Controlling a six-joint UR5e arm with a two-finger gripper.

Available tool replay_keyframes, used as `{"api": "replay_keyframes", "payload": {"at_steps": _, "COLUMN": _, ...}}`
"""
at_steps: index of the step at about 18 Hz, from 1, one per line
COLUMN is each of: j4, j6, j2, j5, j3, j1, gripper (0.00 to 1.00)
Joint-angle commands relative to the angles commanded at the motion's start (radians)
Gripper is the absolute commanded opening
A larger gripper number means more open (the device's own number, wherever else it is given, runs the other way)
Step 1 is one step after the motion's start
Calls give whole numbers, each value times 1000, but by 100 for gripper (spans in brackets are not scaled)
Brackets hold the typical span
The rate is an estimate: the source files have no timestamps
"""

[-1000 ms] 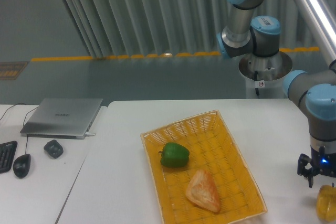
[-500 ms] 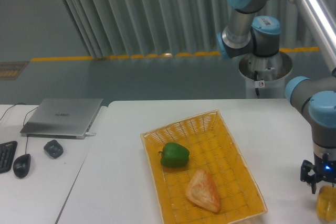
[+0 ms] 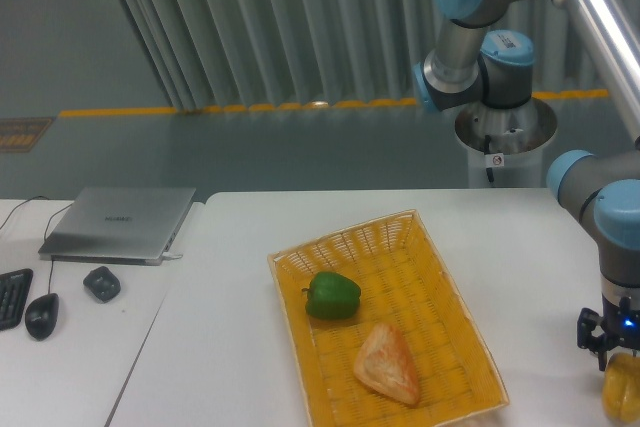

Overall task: Place the yellow pepper in a basket
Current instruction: 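Close the gripper around the yellow pepper, then lift the yellow pepper and carry it over the basket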

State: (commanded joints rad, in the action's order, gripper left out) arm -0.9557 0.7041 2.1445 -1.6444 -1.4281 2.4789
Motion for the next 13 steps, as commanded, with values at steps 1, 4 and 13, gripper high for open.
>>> {"api": "replay_keyframes", "payload": {"at_steps": 1, "j4": -3, "j6": -2, "j2": -3, "j5": 2, "j3": 0, "j1": 0, "gripper": 39}}
{"api": "replay_keyframes", "payload": {"at_steps": 4, "j4": -6, "j6": -8, "j2": -18, "j5": 0, "j3": -3, "j1": -3, "gripper": 31}}
{"api": "replay_keyframes", "payload": {"at_steps": 13, "j4": -248, "j6": 1, "j2": -167, "j5": 34, "j3": -3, "j1": -5, "gripper": 31}}
